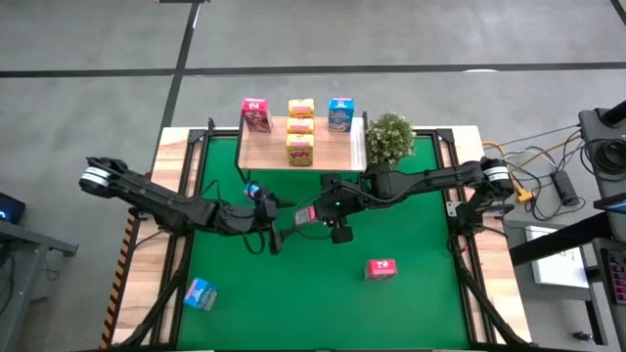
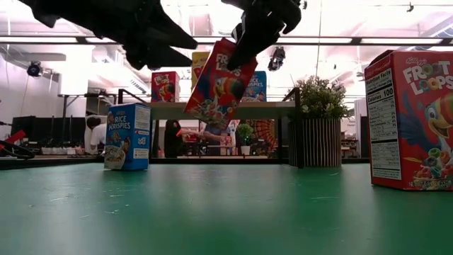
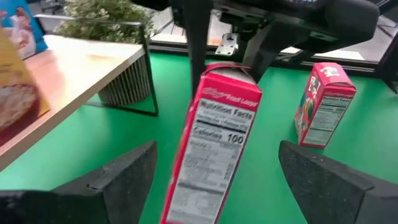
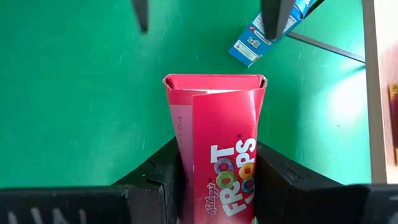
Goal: Stack cereal on shelf
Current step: Put the top red cereal box on the shelf aligned with the other red cereal box
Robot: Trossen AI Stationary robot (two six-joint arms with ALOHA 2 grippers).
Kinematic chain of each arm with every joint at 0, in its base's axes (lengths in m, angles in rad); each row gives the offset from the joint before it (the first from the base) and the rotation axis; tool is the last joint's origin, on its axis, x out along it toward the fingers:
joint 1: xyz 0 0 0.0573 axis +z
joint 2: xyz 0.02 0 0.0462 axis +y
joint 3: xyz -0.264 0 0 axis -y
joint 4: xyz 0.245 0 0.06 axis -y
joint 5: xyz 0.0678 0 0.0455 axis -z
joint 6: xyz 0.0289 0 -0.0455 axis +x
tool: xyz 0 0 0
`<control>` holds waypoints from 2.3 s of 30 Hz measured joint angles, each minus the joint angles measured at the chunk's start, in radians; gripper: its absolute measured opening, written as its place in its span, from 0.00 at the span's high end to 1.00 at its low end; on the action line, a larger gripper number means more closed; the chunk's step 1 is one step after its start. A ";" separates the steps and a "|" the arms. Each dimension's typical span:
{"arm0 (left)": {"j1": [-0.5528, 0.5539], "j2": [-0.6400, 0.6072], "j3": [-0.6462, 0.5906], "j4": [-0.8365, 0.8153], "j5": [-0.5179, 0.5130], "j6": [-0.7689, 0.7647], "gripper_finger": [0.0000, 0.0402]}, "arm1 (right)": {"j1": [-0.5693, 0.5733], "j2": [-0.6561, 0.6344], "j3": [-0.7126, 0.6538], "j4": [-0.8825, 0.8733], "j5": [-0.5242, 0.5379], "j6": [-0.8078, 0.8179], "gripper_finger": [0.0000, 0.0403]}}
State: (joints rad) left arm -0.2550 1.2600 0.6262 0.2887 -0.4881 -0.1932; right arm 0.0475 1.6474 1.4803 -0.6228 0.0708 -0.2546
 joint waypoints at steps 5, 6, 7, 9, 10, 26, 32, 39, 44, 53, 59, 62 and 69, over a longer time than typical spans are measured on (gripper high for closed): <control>0.003 0.088 0.000 0.131 -0.022 0.068 0.21 | 0.000 0.000 -0.001 -0.001 0.000 0.000 0.67; 0.003 0.105 0.000 0.156 -0.048 0.084 0.21 | 0.000 0.000 -0.001 0.000 0.000 0.000 0.67; 0.004 0.121 0.000 0.173 -0.082 0.100 0.22 | 0.000 0.000 -0.001 0.000 0.000 0.000 0.67; 0.005 0.151 0.000 0.192 -0.124 0.125 0.22 | 0.000 0.000 -0.001 -0.001 0.002 -0.002 0.67; 0.005 0.164 0.000 0.198 -0.128 0.130 0.22 | 0.000 0.000 -0.001 -0.001 0.000 -0.002 0.67; 0.006 0.241 0.000 0.252 -0.123 0.124 0.38 | 0.000 -0.002 -0.002 -0.001 -0.001 0.018 0.67; 0.006 0.238 0.000 0.249 -0.121 0.125 0.51 | 0.000 -0.002 -0.002 0.000 0.000 0.019 0.62; 0.006 0.209 0.000 0.241 -0.121 0.145 0.57 | 0.000 -0.003 0.043 -0.012 0.000 0.027 0.49; 0.002 0.092 0.000 0.127 -0.121 0.234 0.57 | 0.000 -0.005 0.140 -0.124 0.000 0.026 0.41; 0.013 -0.268 0.000 -0.146 -0.121 0.394 0.57 | 0.000 -0.029 0.381 -0.356 0.002 0.053 0.35; 0.039 -0.443 -0.011 -0.222 -0.064 0.487 0.57 | 0.000 -0.058 0.487 -0.445 0.000 0.058 0.37; 0.068 -0.514 -0.024 -0.233 -0.026 0.531 0.57 | 0.000 -0.078 0.495 -0.463 -0.008 0.085 0.38; 0.239 -0.636 -0.134 -0.215 -0.027 0.534 0.57 | 0.007 -0.126 0.411 -0.484 -0.056 0.153 0.39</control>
State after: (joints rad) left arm -0.0160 0.6243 0.4927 0.0738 -0.5148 0.3407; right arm 0.0546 1.5217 1.8917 -1.1068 0.0143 -0.1016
